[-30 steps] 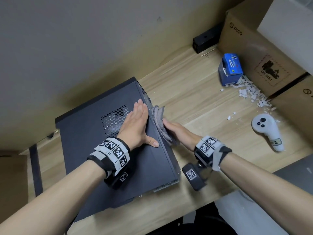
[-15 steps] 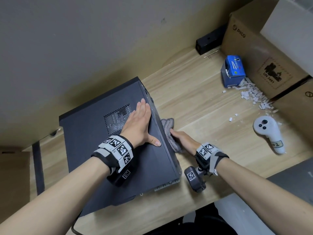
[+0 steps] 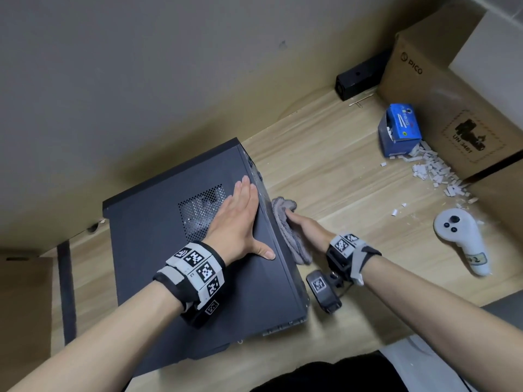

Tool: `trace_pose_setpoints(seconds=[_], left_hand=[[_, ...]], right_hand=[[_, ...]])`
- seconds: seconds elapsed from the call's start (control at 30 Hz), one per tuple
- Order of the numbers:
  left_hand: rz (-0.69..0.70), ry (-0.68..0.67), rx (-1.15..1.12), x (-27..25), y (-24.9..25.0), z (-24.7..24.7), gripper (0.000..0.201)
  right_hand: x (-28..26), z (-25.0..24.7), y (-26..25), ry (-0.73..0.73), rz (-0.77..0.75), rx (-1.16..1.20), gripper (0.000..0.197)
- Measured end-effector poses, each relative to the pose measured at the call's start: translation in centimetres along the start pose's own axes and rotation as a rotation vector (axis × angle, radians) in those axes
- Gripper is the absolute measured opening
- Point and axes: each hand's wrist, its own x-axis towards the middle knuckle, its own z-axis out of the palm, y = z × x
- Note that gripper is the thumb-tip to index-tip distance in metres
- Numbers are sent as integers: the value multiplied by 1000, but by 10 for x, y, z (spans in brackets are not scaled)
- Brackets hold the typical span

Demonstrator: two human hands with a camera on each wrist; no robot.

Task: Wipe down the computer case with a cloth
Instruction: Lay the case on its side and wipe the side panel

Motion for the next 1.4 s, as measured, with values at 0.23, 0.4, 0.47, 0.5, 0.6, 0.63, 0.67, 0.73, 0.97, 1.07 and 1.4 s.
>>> trace_pose_setpoints(seconds=[0.23, 0.4, 0.47, 0.5, 0.6, 0.63, 0.67, 0.73, 0.97, 1.07, 1.4], left_hand=[[5, -5, -7, 1, 0, 1, 156], [5, 1, -17, -4, 2, -2, 155], [-4, 0, -17, -5, 3, -5, 155], [-7, -7, -15, -7, 4, -7, 155], [-16, -31, -7, -7, 5, -11, 154], [-14, -41, -7, -6, 5, -14, 152], [-12, -43, -5, -6, 5, -17, 148], [-13, -33, -3, -2, 3, -27, 136], [-77, 61, -66, 28, -26, -70, 133], [-147, 51, -77, 51, -40, -78, 141], [-156, 28, -135, 83, -57, -68, 141]], right_hand=[[21, 10, -30, 22, -55, 4, 57], [-1, 7, -7, 47, -44, -61, 51], [-16, 1, 6, 39, -21, -49, 49], [-25, -1, 10, 34, -25, -32, 49], [-45, -2, 9, 23, -96, -57, 47], [-53, 1, 4, 15, -127, -76, 45], [-59, 4, -1, 6, -157, -91, 43], [-71, 12, -8, -20, -212, -137, 39], [-86, 27, -8, -115, -344, -240, 29], [-82, 27, -5, -132, -357, -266, 37], [-49, 35, -45, -202, -395, -362, 48]])
